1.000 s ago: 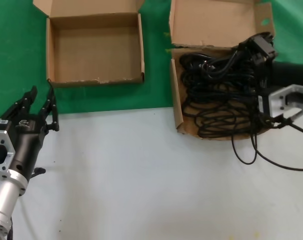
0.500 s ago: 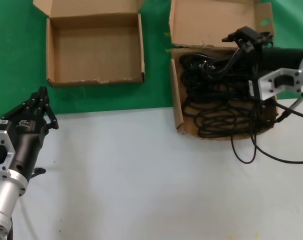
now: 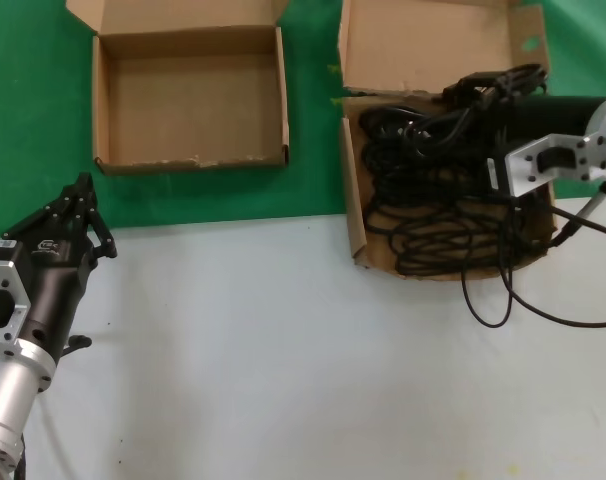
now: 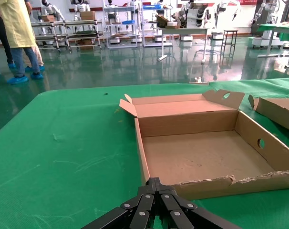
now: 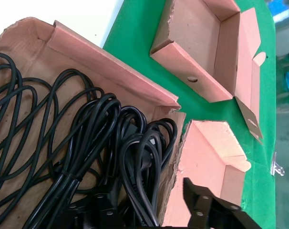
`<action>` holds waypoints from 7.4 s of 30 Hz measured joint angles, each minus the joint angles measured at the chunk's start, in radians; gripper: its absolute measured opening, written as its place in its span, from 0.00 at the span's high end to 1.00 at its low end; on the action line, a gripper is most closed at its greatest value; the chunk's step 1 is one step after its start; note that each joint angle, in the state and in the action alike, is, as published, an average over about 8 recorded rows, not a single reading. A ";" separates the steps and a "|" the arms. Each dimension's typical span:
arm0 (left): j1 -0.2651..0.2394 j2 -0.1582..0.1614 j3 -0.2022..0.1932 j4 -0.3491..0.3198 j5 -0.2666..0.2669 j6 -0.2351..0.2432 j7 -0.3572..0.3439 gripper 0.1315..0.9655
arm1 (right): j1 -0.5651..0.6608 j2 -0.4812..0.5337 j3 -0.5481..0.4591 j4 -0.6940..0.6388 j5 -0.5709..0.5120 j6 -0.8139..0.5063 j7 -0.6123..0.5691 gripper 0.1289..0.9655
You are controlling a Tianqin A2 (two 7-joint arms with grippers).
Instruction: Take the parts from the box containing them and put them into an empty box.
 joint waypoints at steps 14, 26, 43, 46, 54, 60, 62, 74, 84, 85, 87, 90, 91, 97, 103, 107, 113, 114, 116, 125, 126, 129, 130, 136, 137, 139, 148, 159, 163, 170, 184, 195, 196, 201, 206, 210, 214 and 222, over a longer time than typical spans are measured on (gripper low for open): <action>0.000 0.000 0.000 0.000 0.000 0.000 0.000 0.98 | 0.004 -0.018 -0.015 -0.014 -0.020 0.011 0.027 0.75; 0.000 0.000 0.000 0.000 0.000 0.000 0.000 0.98 | -0.015 0.012 0.030 0.147 -0.085 -0.001 0.143 0.91; 0.000 0.000 0.000 0.000 0.000 0.000 0.000 0.98 | 0.043 -0.146 0.049 0.370 -0.186 -0.060 0.363 0.94; 0.000 0.000 0.000 0.000 0.000 0.000 0.000 0.98 | 0.052 -0.205 0.024 0.343 -0.204 -0.038 0.353 0.94; 0.000 0.000 0.000 0.000 0.000 0.000 0.000 0.98 | 0.060 -0.343 -0.033 0.228 -0.241 0.046 0.295 0.94; 0.000 0.000 0.000 0.000 0.000 0.000 0.000 0.98 | 0.059 -0.423 -0.065 0.111 -0.234 0.122 0.232 0.94; 0.000 0.000 0.000 0.000 0.000 0.000 0.000 0.98 | 0.061 -0.444 -0.074 0.069 -0.223 0.147 0.207 0.93; 0.000 0.000 0.000 0.000 0.000 0.000 0.000 0.98 | 0.085 -0.521 -0.105 -0.145 -0.142 0.267 0.078 0.85; 0.000 0.000 0.000 0.000 0.000 0.000 0.000 0.98 | 0.072 -0.514 -0.064 -0.133 -0.141 0.303 0.087 0.75; 0.000 0.000 0.000 0.000 0.000 0.000 0.000 0.98 | 0.067 -0.512 -0.056 -0.120 -0.142 0.304 0.094 0.73; 0.000 0.000 0.000 0.000 0.000 0.000 0.000 0.98 | 0.055 -0.506 -0.035 -0.091 -0.144 0.305 0.112 0.68; 0.000 0.000 0.000 0.000 0.000 0.000 0.000 0.98 | 0.029 -0.496 0.000 -0.037 -0.140 0.308 0.144 0.64; 0.000 0.000 0.000 0.000 0.000 0.000 0.000 0.98 | 0.018 -0.493 0.012 -0.018 -0.135 0.310 0.156 0.61; 0.000 0.000 0.000 0.000 0.000 0.000 0.000 0.98 | -0.073 -0.456 0.074 0.091 -0.035 0.349 0.191 0.42; 0.000 0.000 0.000 0.000 0.000 0.000 0.000 0.98 | -0.159 -0.416 0.104 0.137 0.156 0.417 0.107 0.29; 0.000 0.000 0.000 0.000 0.000 0.000 0.000 0.98 | -0.196 -0.411 0.127 0.139 0.280 0.433 0.008 0.18; 0.000 0.000 0.000 0.000 0.000 0.000 0.000 0.98 | -0.214 -0.413 0.144 0.136 0.348 0.432 -0.055 0.10; 0.000 0.000 0.000 0.000 0.000 0.000 0.000 0.98 | -0.214 -0.413 0.145 0.136 0.349 0.432 -0.056 0.08; 0.000 0.000 0.000 0.000 0.000 0.000 0.000 0.97 | -0.215 -0.413 0.145 0.135 0.350 0.432 -0.057 0.05; 0.000 0.000 0.000 0.000 0.000 0.000 0.000 0.94 | -0.226 -0.411 0.150 0.139 0.355 0.436 -0.050 0.02; 0.001 0.000 0.000 0.000 0.000 -0.001 0.000 0.93 | -0.230 -0.410 0.152 0.140 0.358 0.438 -0.047 0.01; 0.001 0.000 0.000 0.000 -0.001 -0.001 0.001 0.90 | -0.250 -0.406 0.161 0.147 0.367 0.447 -0.033 0.00; 0.002 0.000 -0.001 0.000 -0.001 -0.002 0.001 0.89 | -0.257 -0.405 0.164 0.149 0.371 0.450 -0.028 0.00; 0.004 0.000 -0.001 -0.001 -0.003 -0.004 0.003 0.79 | -0.310 -0.394 0.187 0.167 0.396 0.472 0.009 0.00; 0.004 0.000 -0.002 -0.001 -0.003 -0.004 0.003 0.77 | -0.319 -0.392 0.192 0.170 0.401 0.476 0.016 0.00; 0.005 0.000 -0.002 -0.001 -0.004 -0.005 0.004 0.73 | -0.338 -0.389 0.200 0.177 0.410 0.484 0.029 0.00; 0.008 0.000 -0.003 -0.001 -0.007 -0.008 0.007 0.49 | -0.424 -0.372 0.239 0.205 0.452 0.521 0.090 0.00; 0.012 0.001 -0.005 -0.002 -0.010 -0.012 0.010 0.23 | -0.531 -0.351 0.286 0.241 0.504 0.567 0.165 0.00; 0.014 0.001 -0.005 -0.003 -0.011 -0.013 0.011 0.21 | -0.570 -0.343 0.304 0.254 0.522 0.583 0.192 0.00; 0.017 0.001 -0.006 -0.003 -0.013 -0.016 0.013 0.08 | -0.638 -0.330 0.334 0.277 0.555 0.612 0.240 0.00; 0.022 0.001 -0.008 -0.004 -0.018 -0.021 0.018 0.00 | -0.773 -0.304 0.394 0.322 0.620 0.670 0.335 0.00; 0.026 0.001 -0.010 -0.005 -0.021 -0.025 0.021 0.00 | -0.879 -0.283 0.442 0.357 0.672 0.715 0.410 0.00; 0.026 0.001 -0.010 -0.005 -0.021 -0.025 0.021 0.00 | -0.887 -0.281 0.445 0.360 0.676 0.718 0.416 0.00; 0.027 0.001 -0.010 -0.005 -0.022 -0.026 0.022 0.00 | -0.911 -0.277 0.456 0.368 0.688 0.729 0.433 0.00; 0.027 0.001 -0.010 -0.005 -0.022 -0.027 0.022 0.00 | -0.914 -0.276 0.458 0.369 0.689 0.730 0.435 0.00; 0.027 0.001 -0.010 -0.005 -0.022 -0.027 0.022 0.00 | -0.914 -0.276 0.458 0.369 0.689 0.730 0.435 0.00; 0.027 0.001 -0.010 -0.005 -0.022 -0.027 0.022 0.00 | -0.914 -0.276 0.458 0.369 0.689 0.730 0.435 0.00; 0.027 0.001 -0.010 -0.005 -0.022 -0.027 0.022 0.00 | -0.914 -0.276 0.458 0.369 0.689 0.730 0.435 0.00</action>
